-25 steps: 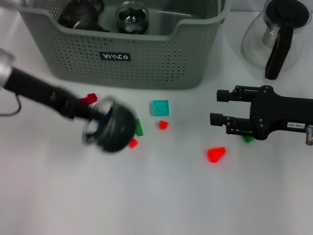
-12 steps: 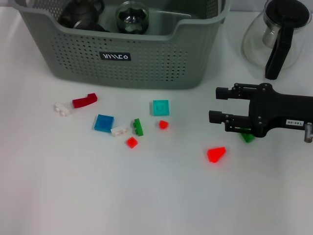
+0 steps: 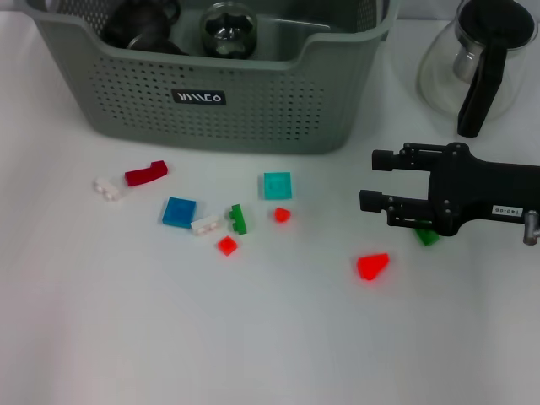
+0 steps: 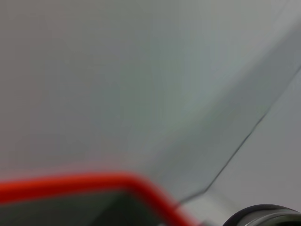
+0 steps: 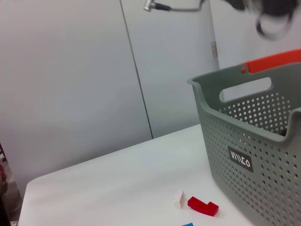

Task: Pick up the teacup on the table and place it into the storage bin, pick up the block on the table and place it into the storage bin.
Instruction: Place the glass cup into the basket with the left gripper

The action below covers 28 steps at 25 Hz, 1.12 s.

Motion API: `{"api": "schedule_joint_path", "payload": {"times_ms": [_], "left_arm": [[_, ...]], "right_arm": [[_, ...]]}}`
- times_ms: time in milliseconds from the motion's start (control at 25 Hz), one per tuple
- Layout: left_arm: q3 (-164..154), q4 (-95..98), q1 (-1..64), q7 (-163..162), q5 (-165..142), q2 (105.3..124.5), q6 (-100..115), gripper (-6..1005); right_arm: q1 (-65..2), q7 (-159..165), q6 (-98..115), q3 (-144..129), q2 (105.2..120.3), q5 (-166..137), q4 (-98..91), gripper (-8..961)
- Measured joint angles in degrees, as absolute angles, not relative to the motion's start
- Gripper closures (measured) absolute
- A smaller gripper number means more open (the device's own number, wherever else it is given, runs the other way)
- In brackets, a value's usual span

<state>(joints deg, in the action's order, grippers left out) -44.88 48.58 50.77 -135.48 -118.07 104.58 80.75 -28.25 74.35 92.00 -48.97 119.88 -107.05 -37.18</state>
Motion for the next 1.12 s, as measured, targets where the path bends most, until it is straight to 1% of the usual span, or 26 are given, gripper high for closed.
{"api": "schedule_joint_path", "payload": {"times_ms": [80, 240, 320, 440, 560, 640, 760, 960, 1040, 1120], "left_arm": [[-47.13, 48.62, 53.08, -136.78, -125.86, 105.55, 77.63, 955], [-50.02, 48.37, 55.92, -138.48, -139.98, 109.55, 69.22, 954], [-50.7, 47.88, 56.92, -139.11, -147.17, 111.93, 64.3, 953], [-51.79, 46.24, 58.19, -139.27, -154.65, 114.44, 59.72, 952], [-52.37, 42.7, 59.94, -139.79, -160.35, 115.92, 56.14, 952], [-53.02, 39.89, 60.97, -140.52, -162.62, 116.32, 53.45, 951], [-54.27, 36.67, 61.76, -141.05, -163.3, 116.27, 50.39, 950], [-54.29, 36.12, 62.03, -141.51, -163.47, 115.96, 50.32, 849], [-53.83, 37.89, 61.6, -141.82, -163.5, 115.9, 52.53, 828], [-52.34, 42.05, 60.52, -142.01, -162.52, 116.24, 56.04, 806]], "right_arm": [[-28.3, 74.35, 92.01, -48.99, 119.88, -107.05, -37.18, 278], [-28.34, 74.36, 92.02, -48.99, 119.88, -107.06, -37.18, 278], [-28.39, 74.4, 92.02, -48.99, 119.88, -107.06, -37.18, 279], [-28.4, 74.48, 92.02, -48.97, 119.88, -107.06, -37.18, 279], [-28.39, 74.48, 92.02, -48.95, 119.88, -107.06, -37.18, 278], [-28.39, 74.53, 92.02, -48.95, 119.88, -107.03, -37.18, 278], [-28.45, 74.67, 92.02, -48.95, 119.88, -107.0, -37.18, 278], [-28.34, 74.76, 92.08, -48.97, 119.88, -107.03, -37.18, 278], [-28.26, 74.76, 92.14, -48.96, 119.88, -107.03, -37.18, 278], [-28.24, 74.76, 92.14, -48.95, 119.89, -107.02, -37.18, 278]]}}
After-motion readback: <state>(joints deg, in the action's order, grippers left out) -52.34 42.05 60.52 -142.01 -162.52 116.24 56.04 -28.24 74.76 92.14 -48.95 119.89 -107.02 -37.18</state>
